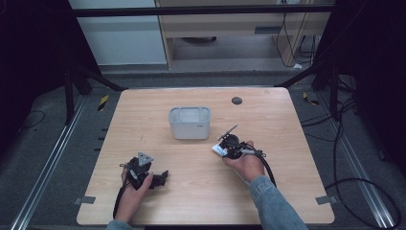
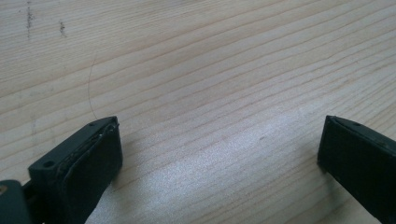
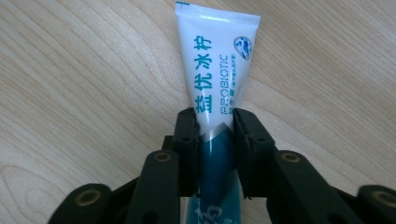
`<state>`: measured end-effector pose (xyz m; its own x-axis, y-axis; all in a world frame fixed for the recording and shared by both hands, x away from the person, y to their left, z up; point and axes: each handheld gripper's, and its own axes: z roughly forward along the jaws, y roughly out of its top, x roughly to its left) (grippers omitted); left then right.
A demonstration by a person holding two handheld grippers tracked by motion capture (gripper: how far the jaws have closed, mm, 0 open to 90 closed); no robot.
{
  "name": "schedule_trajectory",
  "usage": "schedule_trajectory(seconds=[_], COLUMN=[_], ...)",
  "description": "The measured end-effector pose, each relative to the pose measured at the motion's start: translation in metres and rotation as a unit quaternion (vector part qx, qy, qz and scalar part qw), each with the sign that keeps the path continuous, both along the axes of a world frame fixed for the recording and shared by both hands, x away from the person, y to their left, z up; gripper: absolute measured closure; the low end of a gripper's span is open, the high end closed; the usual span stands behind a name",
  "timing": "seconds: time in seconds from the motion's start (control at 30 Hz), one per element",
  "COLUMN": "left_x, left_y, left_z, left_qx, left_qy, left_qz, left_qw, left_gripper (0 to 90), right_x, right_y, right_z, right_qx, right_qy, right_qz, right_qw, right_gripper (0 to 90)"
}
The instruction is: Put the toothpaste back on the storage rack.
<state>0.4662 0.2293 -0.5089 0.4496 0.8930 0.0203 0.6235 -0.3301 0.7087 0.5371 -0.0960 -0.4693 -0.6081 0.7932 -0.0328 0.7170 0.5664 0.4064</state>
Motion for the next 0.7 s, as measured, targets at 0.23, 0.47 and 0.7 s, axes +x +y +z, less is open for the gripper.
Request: schedule_trajectory(seconds=[0.23,0.47,0.7], left_x=[0.0,0.0,0.0], left_y=[0.0,0.0,0.0], left_z=[0.0,0.0,0.0], left_qx=[-0.001,-0.001,-0.001], left_qy=[0.0,0.0,0.0], left_qz=[0.001,0.001,0.001], left_qw=[1.0,1.0,1.0], left_gripper=[0.0,0.0,0.0], right_x=[-0.002,-0.007,-0.009], right_y=[-0.009,-0.019,-0.028], right_z=[0.005,0.029,0.054], right_qx=[0.03,0.054,0.069], right_qy=[-0.004,-0.029,-0.057], right_qz=[-0.014,-0.018,-0.02], right_qw=[0.9994,0.998,0.9958], right_gripper=[78.8,79.0,79.3])
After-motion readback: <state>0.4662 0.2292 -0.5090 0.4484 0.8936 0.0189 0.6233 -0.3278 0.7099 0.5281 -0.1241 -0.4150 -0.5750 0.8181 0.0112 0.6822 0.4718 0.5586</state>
